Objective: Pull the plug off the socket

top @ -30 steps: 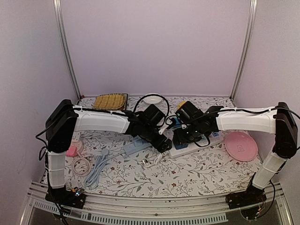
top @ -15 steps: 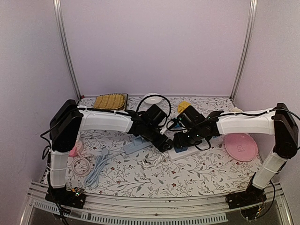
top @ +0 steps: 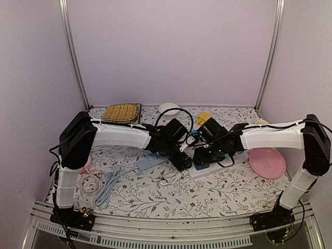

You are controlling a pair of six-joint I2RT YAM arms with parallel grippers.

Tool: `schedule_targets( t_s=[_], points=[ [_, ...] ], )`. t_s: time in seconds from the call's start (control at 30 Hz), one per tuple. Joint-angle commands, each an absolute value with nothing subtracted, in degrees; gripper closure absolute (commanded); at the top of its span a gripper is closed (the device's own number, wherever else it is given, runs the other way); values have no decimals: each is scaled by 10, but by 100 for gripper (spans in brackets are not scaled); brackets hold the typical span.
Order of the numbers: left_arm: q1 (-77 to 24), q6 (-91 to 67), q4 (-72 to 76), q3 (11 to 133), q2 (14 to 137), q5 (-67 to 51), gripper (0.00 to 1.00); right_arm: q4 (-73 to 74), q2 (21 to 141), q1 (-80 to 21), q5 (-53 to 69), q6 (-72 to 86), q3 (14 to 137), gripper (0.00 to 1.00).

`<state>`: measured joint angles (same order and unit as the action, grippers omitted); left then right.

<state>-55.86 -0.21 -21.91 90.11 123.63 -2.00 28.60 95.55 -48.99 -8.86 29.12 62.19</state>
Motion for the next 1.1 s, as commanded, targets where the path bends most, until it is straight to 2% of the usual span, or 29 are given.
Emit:
schedule_targets(
  t_s=[0.0, 0.63, 0.83, 1.07],
  points=[
    [-571, 3, -233, 915, 1264, -6, 8, 260, 930, -487, -79, 289, 662, 78],
    [-573, -28, -245, 880, 1261, 22, 9, 306, 900, -470, -123, 252, 712, 78],
    [-571, -24, -263, 941, 1247, 13, 8, 305, 879, -414, -109, 254, 698, 78],
    [-558, -27, -292, 1051, 1244, -5, 8, 286, 919, -365, -76, 245, 733, 77]
  ],
)
